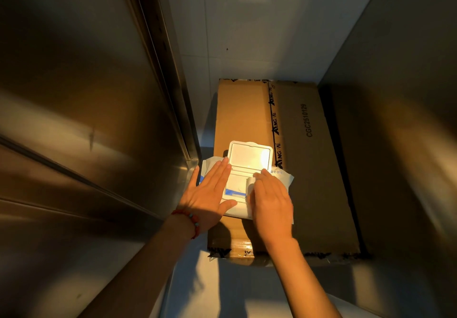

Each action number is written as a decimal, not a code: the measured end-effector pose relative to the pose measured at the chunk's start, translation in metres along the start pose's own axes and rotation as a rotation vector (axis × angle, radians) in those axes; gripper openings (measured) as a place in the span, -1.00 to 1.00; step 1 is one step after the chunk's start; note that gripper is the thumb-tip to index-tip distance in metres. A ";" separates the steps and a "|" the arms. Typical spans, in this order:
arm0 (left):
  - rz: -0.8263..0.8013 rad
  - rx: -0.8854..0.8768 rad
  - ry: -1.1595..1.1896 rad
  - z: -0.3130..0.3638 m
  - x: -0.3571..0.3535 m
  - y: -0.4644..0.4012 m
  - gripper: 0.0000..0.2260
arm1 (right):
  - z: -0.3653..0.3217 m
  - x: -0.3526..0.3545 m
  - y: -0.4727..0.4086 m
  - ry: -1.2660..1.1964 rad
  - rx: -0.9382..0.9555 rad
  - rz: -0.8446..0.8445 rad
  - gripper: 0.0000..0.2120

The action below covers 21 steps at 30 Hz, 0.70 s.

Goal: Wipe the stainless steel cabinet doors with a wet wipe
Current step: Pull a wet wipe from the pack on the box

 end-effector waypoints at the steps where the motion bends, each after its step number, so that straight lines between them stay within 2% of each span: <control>1: 0.002 0.001 0.010 0.000 0.000 0.000 -0.33 | 0.005 0.002 0.001 0.001 0.013 -0.008 -0.52; 8: 0.000 0.000 0.015 0.000 0.001 0.000 -0.33 | 0.024 0.016 -0.003 -0.040 0.170 -0.097 -0.54; 21: -0.012 -0.002 0.003 0.002 0.004 0.000 -0.33 | 0.035 0.022 -0.009 -0.035 0.287 -0.150 -0.58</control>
Point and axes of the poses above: each hand's wrist, its own y-axis away from the middle knuckle, its own x-axis out of the back of the hand, z = x × y, the point moved 1 cm from there along -y, towards the middle knuckle, and after that the axes turned 10 degrees about z, right-handed, at the moved point
